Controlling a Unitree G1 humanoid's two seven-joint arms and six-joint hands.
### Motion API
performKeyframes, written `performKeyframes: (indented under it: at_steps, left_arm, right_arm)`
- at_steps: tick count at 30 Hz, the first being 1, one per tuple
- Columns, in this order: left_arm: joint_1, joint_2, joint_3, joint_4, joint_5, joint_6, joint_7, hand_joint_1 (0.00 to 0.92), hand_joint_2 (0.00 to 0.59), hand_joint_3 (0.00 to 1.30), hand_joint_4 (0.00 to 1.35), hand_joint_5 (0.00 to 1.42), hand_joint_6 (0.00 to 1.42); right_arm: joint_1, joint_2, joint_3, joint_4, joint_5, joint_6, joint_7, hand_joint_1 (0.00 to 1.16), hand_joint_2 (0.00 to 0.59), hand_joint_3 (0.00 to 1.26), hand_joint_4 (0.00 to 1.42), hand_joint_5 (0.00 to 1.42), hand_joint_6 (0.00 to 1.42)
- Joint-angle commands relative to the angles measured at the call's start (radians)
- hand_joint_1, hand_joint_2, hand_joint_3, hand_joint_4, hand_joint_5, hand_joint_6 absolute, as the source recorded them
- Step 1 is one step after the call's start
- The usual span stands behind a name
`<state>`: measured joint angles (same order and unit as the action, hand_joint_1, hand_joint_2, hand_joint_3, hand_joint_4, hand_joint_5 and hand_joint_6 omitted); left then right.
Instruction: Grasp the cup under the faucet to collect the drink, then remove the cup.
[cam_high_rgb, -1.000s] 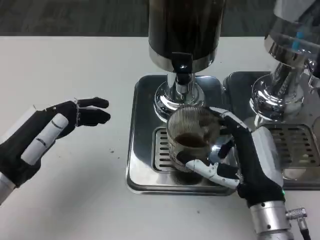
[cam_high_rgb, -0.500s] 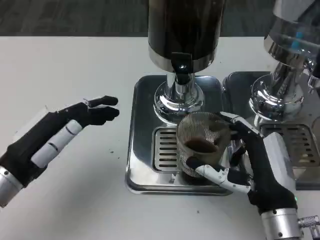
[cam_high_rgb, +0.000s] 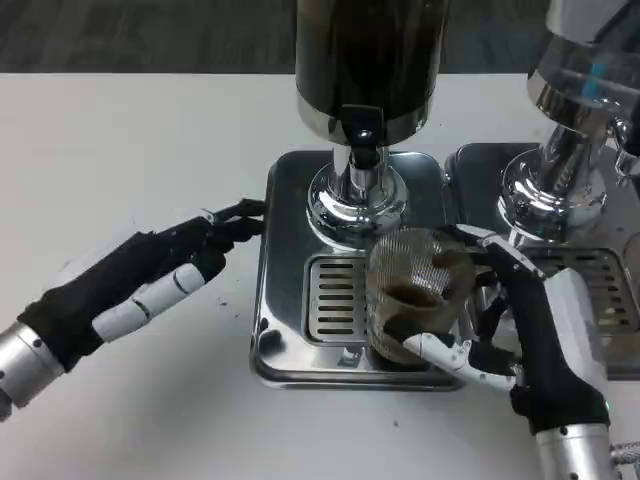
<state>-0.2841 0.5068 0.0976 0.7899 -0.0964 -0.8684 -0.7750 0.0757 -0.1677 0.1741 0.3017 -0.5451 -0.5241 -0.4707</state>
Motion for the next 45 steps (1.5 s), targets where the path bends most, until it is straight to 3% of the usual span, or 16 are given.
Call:
performKeyframes:
  at_steps: [1,16,24,45]
  left_arm:
    - [-0.006,0.026,-0.018,0.011,0.045,-0.048,0.031,0.000,0.217,0.15,0.14,0.14,0.16]
    - [-0.001,0.053,-0.045,0.011,0.085,-0.105,0.098,0.000,0.215,0.15,0.14,0.13,0.16]
    - [0.008,0.082,-0.064,-0.002,0.160,-0.156,0.158,0.000,0.215,0.15,0.13,0.12,0.16]
    - [0.047,0.182,-0.120,-0.084,0.255,-0.269,0.242,0.000,0.213,0.12,0.06,0.05,0.11]
  right_arm:
    - [0.008,0.006,-0.009,-0.042,0.000,-0.010,-0.017,0.79,0.186,0.64,0.73,0.91,1.14]
    - [0.018,0.006,-0.019,-0.060,-0.009,-0.002,-0.023,0.79,0.185,0.65,0.74,0.93,1.16]
    - [0.017,-0.005,-0.025,-0.068,-0.034,0.002,-0.029,0.80,0.189,0.65,0.76,0.95,1.19]
    - [0.114,-0.010,-0.066,-0.218,-0.013,0.004,0.013,0.81,0.184,0.67,0.76,0.97,1.21]
